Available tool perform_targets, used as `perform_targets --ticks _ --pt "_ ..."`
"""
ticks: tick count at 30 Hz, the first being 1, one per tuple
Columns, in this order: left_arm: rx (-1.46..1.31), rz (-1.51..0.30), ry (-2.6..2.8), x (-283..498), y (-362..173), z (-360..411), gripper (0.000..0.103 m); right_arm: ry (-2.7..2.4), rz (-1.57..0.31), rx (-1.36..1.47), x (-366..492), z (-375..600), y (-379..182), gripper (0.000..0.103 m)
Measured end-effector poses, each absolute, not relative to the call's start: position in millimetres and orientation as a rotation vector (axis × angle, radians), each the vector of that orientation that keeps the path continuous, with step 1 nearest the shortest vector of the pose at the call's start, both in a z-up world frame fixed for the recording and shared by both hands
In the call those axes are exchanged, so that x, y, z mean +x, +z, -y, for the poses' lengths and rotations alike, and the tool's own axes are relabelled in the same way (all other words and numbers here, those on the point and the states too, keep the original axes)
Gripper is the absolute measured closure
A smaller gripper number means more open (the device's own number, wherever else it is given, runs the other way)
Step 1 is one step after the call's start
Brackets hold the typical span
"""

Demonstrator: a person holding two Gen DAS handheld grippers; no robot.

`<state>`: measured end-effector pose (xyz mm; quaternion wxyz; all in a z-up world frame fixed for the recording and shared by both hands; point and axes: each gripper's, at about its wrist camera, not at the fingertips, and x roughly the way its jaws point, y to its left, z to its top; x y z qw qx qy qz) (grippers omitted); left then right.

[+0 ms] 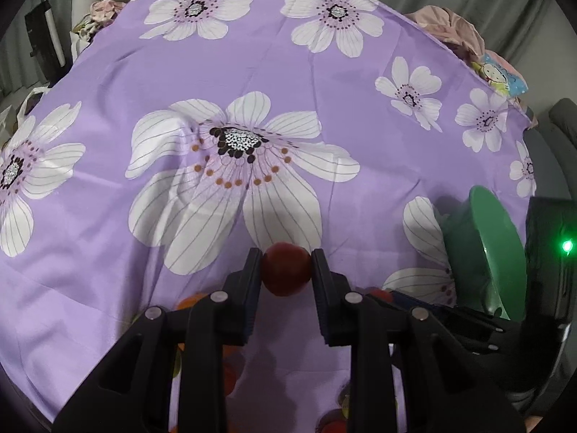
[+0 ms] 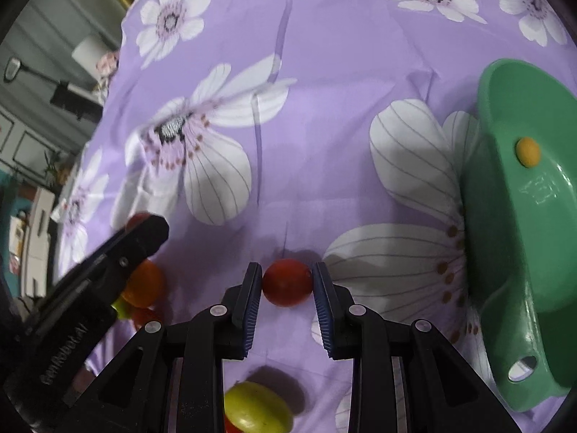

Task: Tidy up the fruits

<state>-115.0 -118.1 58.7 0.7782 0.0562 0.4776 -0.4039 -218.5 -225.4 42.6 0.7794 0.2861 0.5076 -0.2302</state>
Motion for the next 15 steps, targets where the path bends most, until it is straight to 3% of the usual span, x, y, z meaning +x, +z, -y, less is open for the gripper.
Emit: perform_targets --ticks 15 --pt "0.151 -1.005 -0.842 -119.0 57.5 116.8 0.076 -0.542 -1.11 0.51 -209.6 218.5 38.0 0.072"
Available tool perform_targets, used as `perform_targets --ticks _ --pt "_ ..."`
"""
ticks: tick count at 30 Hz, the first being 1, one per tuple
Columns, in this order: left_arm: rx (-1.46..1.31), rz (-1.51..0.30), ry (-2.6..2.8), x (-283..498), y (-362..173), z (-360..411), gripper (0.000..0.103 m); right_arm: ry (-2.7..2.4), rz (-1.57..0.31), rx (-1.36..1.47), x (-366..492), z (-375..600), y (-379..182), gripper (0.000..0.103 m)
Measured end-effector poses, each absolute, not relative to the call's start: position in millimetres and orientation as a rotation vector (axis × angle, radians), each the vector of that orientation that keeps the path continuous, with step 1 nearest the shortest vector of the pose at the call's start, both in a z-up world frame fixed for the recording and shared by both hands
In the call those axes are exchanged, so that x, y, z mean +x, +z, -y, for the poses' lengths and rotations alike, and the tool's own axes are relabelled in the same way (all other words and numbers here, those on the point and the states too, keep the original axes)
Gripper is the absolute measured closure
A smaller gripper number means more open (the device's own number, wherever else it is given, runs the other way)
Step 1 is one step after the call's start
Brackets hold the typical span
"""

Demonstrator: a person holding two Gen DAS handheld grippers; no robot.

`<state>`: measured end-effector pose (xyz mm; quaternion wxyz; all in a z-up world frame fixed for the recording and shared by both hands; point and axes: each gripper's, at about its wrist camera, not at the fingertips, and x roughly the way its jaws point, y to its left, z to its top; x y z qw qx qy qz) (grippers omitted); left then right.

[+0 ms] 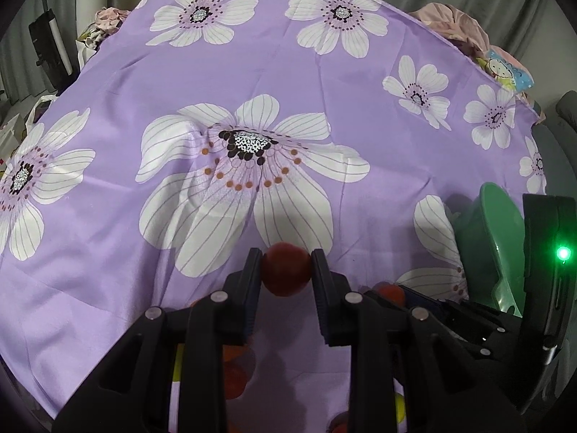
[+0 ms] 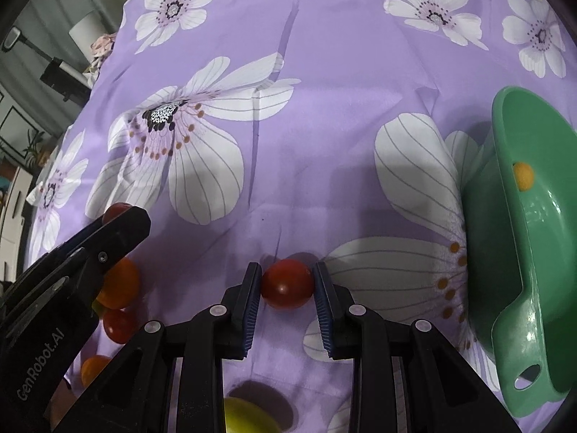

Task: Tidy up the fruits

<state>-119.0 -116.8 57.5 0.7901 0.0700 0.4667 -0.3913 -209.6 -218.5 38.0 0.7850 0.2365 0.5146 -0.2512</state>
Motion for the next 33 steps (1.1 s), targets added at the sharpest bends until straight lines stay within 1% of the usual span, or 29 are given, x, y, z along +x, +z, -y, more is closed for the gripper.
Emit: perform_targets --ticks 4,10,14,16,20,26,31,33 --pt "0.102 -1.016 -0.86 -116 60 114 0.076 -0.537 -1.102 0.529 -208 220 38 0.072" --pt "0.092 -0.987 -0.845 -116 66 110 0.076 -0.552 -1.067 0.516 -214 217 44 0.072" --pt "0.047 -0.997 -0.876 -114 69 107 0.076 -0.565 -0.961 0.494 -220 213 64 0.072" --pt "0.026 -0.985 -0.883 -115 72 105 0.076 -0.56 -0.876 0.492 -226 211 78 0.073" --pt "0.014 -0.959 -0.878 -117 78 104 0.076 -0.575 -0.764 0.48 -236 207 96 0.073" --pt "-0.009 -0.95 -0.895 -119 83 102 0.076 -0.565 -0.661 0.509 -244 209 114 0.073" --pt "-0.046 -0.962 -0.934 -120 87 102 0.076 -0.567 -0.625 0.536 -247 211 118 0.073" --pt "-0.026 -0.94 -0.926 -123 88 103 0.076 -0.567 -0.62 0.538 -249 212 119 0.073"
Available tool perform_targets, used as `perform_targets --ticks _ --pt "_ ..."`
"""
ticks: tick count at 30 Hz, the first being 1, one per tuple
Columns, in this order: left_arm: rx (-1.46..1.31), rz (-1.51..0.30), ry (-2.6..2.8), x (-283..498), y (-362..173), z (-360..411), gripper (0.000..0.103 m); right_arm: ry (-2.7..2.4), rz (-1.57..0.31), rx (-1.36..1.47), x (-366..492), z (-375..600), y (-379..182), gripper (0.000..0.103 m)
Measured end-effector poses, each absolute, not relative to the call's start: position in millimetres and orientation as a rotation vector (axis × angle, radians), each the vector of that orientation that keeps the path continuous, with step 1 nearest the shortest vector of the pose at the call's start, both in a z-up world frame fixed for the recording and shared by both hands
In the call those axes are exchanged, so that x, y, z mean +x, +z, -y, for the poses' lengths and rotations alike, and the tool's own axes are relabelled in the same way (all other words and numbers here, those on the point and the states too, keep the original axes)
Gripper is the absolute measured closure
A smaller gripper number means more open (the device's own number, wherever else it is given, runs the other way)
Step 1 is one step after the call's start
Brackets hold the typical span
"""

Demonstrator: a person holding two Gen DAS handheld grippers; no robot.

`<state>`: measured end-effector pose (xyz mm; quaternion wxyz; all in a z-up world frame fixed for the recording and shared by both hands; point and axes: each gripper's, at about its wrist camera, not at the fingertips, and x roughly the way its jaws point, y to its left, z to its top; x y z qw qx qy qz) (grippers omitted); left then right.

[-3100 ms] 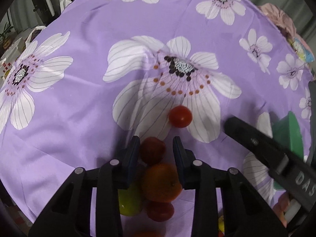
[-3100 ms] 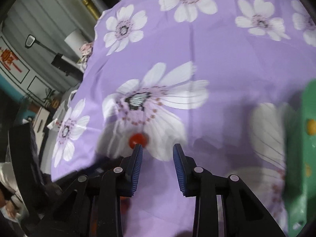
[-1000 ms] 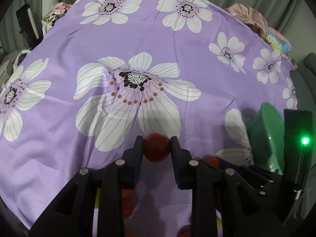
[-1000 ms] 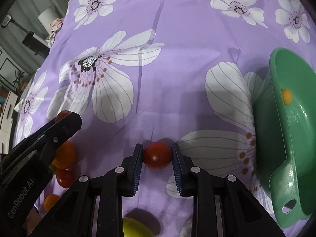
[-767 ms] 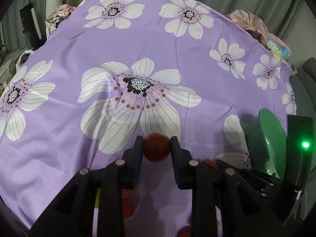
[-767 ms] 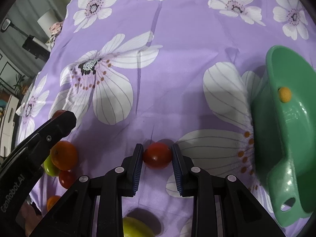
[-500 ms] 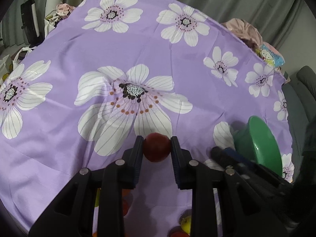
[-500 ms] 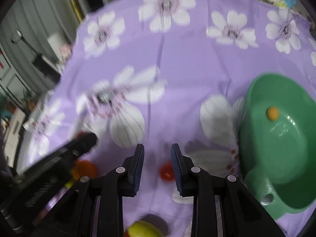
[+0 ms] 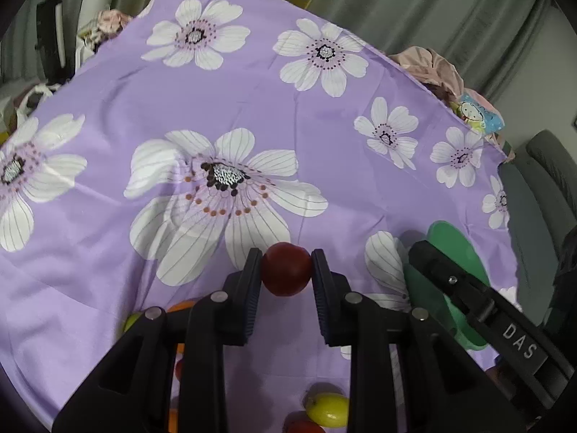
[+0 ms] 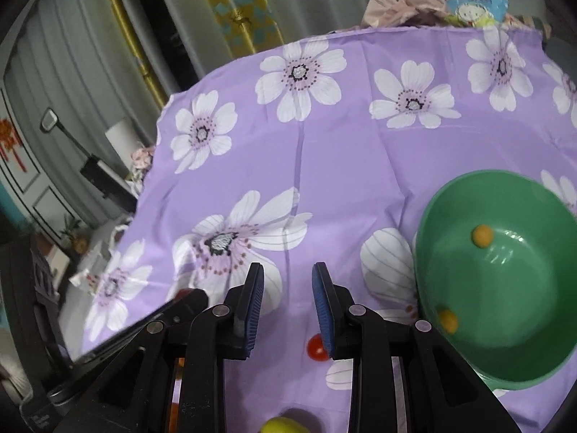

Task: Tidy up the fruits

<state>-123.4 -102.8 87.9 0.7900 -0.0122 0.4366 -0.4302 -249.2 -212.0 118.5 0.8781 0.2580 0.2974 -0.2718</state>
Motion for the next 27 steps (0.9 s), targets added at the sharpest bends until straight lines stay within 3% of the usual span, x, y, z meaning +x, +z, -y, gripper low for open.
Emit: perform_targets --ticks 27 --pt "-0.015 -0.818 -0.9 -133 102 96 0.076 -0.587 -0.583 0.542 -259 218 123 0.073"
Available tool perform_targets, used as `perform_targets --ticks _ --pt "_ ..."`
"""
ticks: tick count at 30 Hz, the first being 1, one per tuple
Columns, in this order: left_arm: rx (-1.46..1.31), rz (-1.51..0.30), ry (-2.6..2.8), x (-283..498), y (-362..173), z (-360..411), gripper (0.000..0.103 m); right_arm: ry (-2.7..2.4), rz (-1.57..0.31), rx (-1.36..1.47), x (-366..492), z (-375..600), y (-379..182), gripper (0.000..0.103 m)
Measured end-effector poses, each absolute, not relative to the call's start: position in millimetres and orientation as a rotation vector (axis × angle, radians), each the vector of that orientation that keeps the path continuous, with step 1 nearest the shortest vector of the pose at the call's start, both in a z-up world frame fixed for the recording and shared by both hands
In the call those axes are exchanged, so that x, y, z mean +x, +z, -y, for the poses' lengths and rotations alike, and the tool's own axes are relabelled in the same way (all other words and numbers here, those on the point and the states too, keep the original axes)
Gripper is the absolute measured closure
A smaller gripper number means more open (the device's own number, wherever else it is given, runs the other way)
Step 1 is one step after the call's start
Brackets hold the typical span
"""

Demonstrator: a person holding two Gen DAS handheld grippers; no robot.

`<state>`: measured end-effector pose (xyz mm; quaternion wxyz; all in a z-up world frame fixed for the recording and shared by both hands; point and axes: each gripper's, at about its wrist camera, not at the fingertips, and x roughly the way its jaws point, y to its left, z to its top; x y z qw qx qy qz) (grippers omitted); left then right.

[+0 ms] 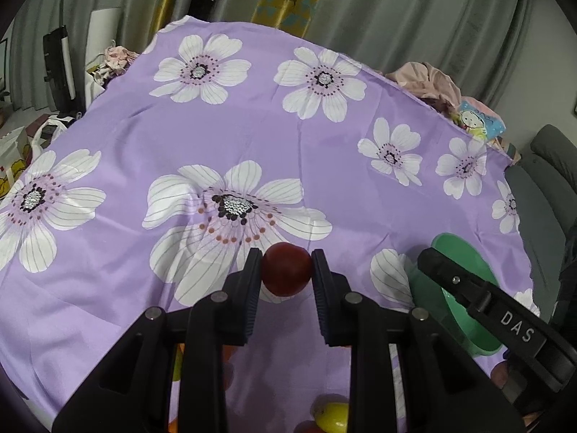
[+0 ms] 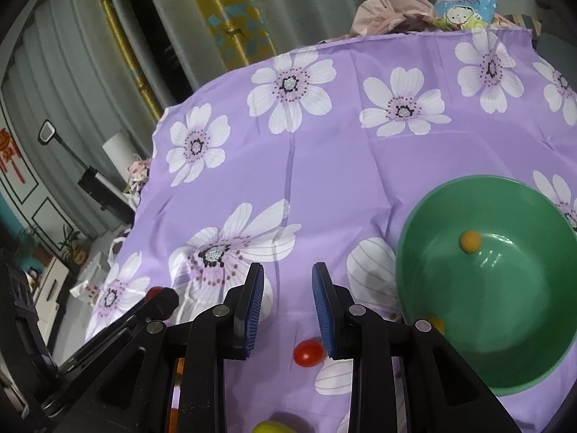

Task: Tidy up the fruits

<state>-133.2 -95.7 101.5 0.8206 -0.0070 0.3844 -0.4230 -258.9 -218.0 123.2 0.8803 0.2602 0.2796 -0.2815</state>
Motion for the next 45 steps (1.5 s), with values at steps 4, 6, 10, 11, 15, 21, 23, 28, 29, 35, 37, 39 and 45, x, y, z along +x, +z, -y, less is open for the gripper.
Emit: perform_targets --ticks 4,6,10,11,15,21,23,28,29,35,37,39,45 --pt "-0.035 -0.827 -0.905 -132 101 94 0.076 -0.605 -0.58 0.533 -260 218 125 0.073" --pt "-0.032 -0.812 -0.897 -134 104 93 0.076 -0.629 -0.573 0.52 -262 217 126 0.073" --pt "-0.046 -0.808 -0.92 -137 106 93 0.076 -0.638 -0.56 0.528 -265 220 129 0.073" --pt "-0.051 -0.81 -0.924 -137 106 93 0.076 -0.637 -0.555 0.534 -266 220 130 0.073" --pt "-0.057 -0.811 -0.943 -141 109 96 0.076 -0.65 -0.534 0.537 -271 221 135 0.073" --pt "-0.019 -0.756 -0.949 -154 117 100 0.076 -0.677 -0.503 0.539 -279 224 143 0.073" --pt "-0.021 -0.749 -0.961 -157 119 102 0.076 -0.684 -0.495 0.541 -281 226 145 0.073" --pt "-0.017 -0.744 -0.982 -165 126 114 0.076 -0.732 -0.461 0.546 -297 234 155 0.073" --pt "-0.031 -0.745 -1.003 -168 129 118 0.076 -0.728 -0.448 0.556 -301 236 158 0.073" --pt "0.046 -0.711 -1.014 -192 131 145 0.076 -0.799 -0.419 0.537 -321 246 165 0.073" --pt "0.043 -0.728 -1.031 -196 131 152 0.076 -0.803 -0.402 0.551 -330 253 168 0.073" --pt "0.024 -0.743 -1.062 -201 133 161 0.076 -0.807 -0.39 0.573 -338 258 170 0.072" --pt "0.065 -0.743 -1.12 -226 136 191 0.076 -0.864 -0.378 0.607 -360 276 172 0.072"
